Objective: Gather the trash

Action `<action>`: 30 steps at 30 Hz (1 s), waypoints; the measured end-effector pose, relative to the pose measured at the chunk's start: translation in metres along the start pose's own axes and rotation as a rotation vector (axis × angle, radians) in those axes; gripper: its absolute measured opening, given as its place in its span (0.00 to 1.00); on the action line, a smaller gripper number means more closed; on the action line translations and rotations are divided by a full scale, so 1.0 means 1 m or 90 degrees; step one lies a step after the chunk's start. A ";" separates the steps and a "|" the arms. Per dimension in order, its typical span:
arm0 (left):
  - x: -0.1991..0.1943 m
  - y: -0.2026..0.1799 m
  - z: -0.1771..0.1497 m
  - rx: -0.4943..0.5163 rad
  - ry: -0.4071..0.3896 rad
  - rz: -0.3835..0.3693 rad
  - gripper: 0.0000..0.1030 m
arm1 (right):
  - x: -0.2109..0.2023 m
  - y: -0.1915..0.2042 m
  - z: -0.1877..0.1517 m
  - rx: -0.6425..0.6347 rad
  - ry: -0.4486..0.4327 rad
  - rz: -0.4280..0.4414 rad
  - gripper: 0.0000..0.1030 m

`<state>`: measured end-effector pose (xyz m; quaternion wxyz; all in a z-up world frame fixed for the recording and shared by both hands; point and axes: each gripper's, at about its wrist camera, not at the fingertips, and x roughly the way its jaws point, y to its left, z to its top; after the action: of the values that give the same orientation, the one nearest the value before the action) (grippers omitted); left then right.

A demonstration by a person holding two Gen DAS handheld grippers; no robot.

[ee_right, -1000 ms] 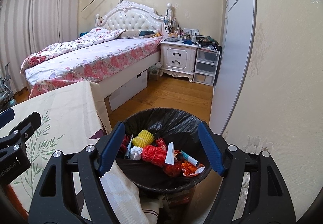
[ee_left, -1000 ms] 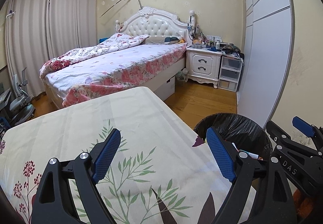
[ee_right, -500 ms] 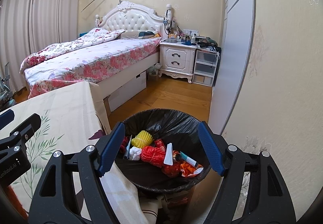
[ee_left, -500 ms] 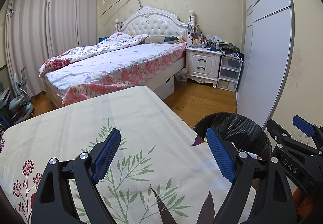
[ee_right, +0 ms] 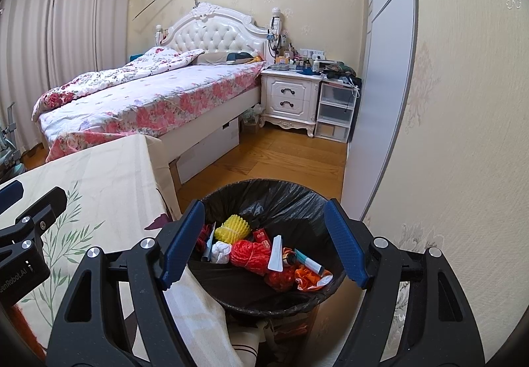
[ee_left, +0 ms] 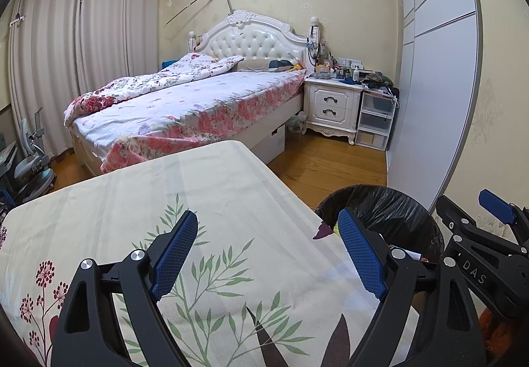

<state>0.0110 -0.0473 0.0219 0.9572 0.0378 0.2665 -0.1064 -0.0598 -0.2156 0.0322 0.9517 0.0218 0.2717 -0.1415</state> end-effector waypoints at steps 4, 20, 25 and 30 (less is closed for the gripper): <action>0.000 0.000 0.000 0.000 0.001 -0.001 0.82 | -0.001 -0.001 0.000 0.000 0.000 0.000 0.71; 0.000 0.000 0.000 0.000 0.001 -0.001 0.82 | 0.000 0.000 -0.001 -0.001 -0.001 0.000 0.71; 0.000 -0.002 -0.002 0.001 0.000 -0.001 0.82 | 0.000 0.000 -0.001 0.000 0.000 0.000 0.71; 0.000 -0.003 -0.003 0.001 0.002 -0.002 0.82 | 0.000 0.001 -0.001 0.000 0.000 0.000 0.71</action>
<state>0.0089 -0.0503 0.0197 0.9567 0.0383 0.2677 -0.1078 -0.0600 -0.2150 0.0311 0.9517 0.0213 0.2715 -0.1416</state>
